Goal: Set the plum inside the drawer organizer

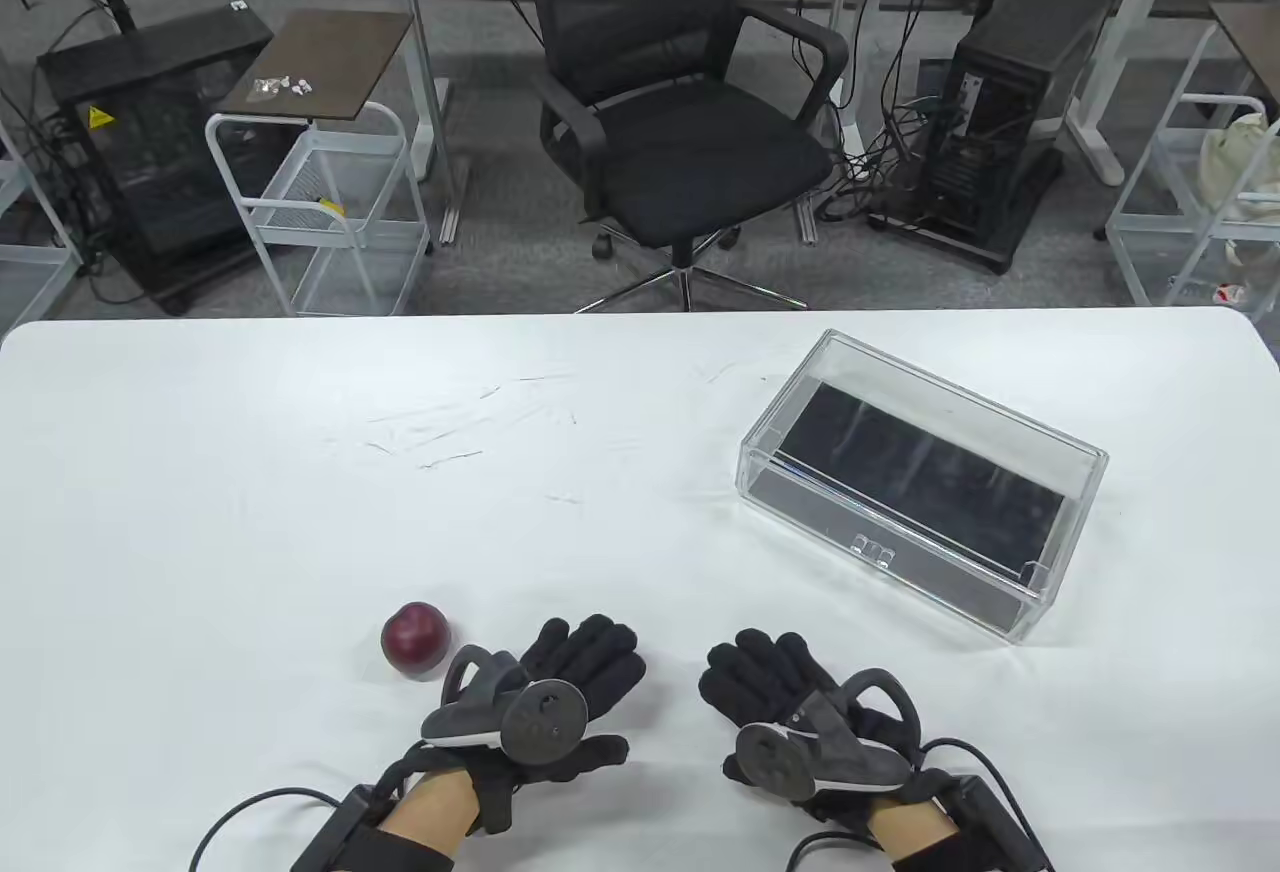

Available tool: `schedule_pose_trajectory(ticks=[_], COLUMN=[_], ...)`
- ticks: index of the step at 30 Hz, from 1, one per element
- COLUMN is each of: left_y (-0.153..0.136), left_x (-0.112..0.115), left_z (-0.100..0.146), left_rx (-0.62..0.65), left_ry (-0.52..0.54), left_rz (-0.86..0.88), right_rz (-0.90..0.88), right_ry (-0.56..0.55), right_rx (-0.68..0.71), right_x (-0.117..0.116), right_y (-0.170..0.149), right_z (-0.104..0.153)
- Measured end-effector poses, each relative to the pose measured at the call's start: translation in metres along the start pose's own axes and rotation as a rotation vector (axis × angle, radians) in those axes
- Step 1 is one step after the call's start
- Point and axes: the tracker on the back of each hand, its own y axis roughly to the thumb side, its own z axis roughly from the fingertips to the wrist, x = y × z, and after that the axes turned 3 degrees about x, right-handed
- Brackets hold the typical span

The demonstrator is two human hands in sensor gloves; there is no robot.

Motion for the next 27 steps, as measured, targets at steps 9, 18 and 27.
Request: schedule_pose_trajectory(ticks=[9, 18, 27], left_y=[-0.001, -0.002, -0.003], left_x=[0.000, -0.001, -0.002], left_z=[0.000, 0.001, 0.001], left_rx=[-0.006, -0.011, -0.018], left_ry=[0.000, 0.008, 0.011], left_rz=[0.000, 0.009, 0.012], right_rz=[-0.066, -0.274, -0.950], right_ry=[-0.003, -0.164, -0.084], right_rx=[-0.022, -0.552, -1.201], right_x=[0.001, 0.025, -0.017], right_y=[-0.003, -0.079, -0.181], right_z=[-0.001, 0.001, 0.016])
